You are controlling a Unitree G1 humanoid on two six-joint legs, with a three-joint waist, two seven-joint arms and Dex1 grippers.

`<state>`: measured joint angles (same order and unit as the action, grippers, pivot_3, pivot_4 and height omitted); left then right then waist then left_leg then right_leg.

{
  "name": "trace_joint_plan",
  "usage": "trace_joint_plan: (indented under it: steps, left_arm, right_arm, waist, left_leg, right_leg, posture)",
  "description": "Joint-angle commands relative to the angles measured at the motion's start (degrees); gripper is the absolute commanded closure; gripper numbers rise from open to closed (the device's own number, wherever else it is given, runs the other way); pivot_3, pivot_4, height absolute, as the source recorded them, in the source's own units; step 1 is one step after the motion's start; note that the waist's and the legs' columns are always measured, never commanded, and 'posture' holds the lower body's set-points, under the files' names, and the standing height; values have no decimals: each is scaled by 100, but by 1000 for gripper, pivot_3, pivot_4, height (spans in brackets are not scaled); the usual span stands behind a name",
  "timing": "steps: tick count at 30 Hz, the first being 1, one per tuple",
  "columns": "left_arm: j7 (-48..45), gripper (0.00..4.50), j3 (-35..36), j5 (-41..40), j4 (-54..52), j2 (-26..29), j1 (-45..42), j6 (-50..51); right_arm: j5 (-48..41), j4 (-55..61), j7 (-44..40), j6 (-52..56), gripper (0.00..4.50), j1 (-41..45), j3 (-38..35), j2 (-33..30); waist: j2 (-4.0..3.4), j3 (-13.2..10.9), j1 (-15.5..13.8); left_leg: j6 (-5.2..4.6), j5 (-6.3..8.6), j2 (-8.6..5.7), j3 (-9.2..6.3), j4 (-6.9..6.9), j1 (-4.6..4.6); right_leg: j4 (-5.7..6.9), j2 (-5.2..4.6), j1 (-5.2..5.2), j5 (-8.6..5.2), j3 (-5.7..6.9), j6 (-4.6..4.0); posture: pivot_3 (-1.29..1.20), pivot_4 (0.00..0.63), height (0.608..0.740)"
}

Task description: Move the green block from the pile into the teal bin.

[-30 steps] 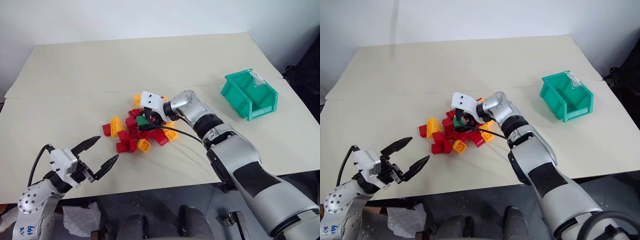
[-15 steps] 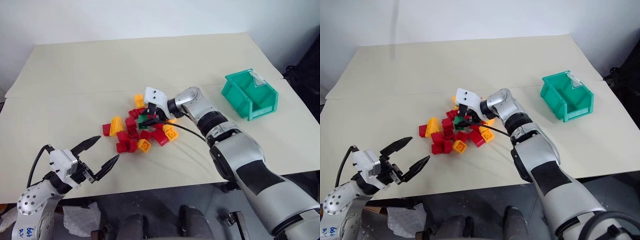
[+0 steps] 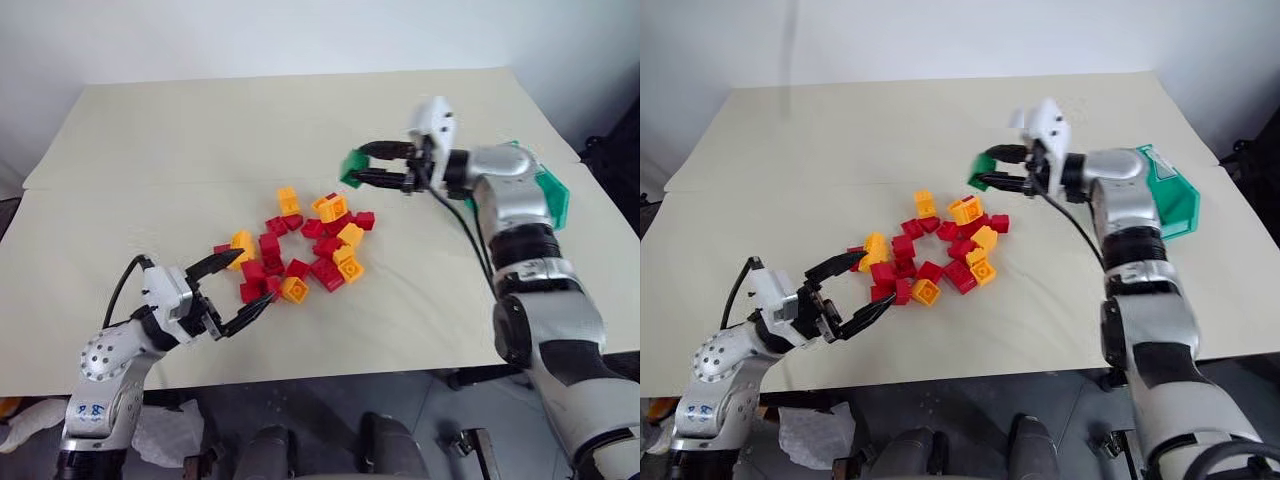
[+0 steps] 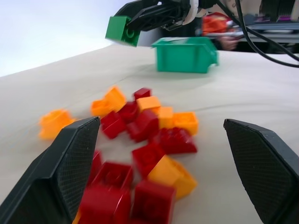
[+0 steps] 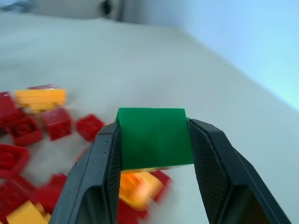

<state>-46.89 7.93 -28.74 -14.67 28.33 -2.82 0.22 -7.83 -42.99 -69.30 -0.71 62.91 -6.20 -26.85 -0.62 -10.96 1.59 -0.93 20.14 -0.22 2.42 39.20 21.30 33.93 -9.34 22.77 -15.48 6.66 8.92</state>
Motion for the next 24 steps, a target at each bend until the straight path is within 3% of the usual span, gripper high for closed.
trace_joint_plan:
  steps: [1,4,9,14,23,24]
  left_arm:
    - [-363,0,-457,-38,330,-175,-695,83]
    - [-586,0,-704,5,659,-316,-1159,105]
    - [-987,0,-959,66,1216,-515,-1838,-5]
    - [-1058,0,-990,135,1340,-636,-1963,-72]
    - [-927,0,-909,198,1008,-665,-1615,-56]
    - [-910,0,-888,197,966,-642,-1570,-52]
  right_arm:
    - [-555,1708,840,583,2747,-1063,-1145,-795]
    - [-511,2549,1434,924,2747,-2007,-1584,-1319]
    - [-165,2357,2536,1062,2747,-2611,-1852,-1862]
    - [49,1100,3019,654,2747,-2184,-1581,-1998]
    - [363,-1243,3012,-219,2747,-980,-877,-1884]
    - [355,-1383,2986,-210,2397,-909,-853,-1887]
  waist:
    - [-1,0,-96]
    - [-1,0,-191]
    - [-1,0,-107]
    - [-3,1,4]
    - [-3,1,-20]
    - [-3,1,-30]
  left_leg:
    - [0,0,1,6,0,-1]
    - [-2,-1,-5,6,4,4]
    - [-8,-3,-4,54,4,-8]
    - [-14,-7,2,82,2,-23]
    - [-20,-11,1,79,3,-14]
    - [-20,-10,0,75,3,-11]
  right_leg:
    - [4,0,0,0,2,0]
    - [-3,-4,-11,0,21,0]
    - [-13,-5,-12,0,9,1]
    - [-13,-5,-10,1,-11,-2]
    - [-18,-10,-8,2,-11,-2]
    - [-19,-11,-8,2,-8,-2]
  posture:
    - [0,150,740]
    - [0,150,740]
    - [0,150,740]
    - [0,150,740]
    - [0,150,740]
    - [0,150,740]
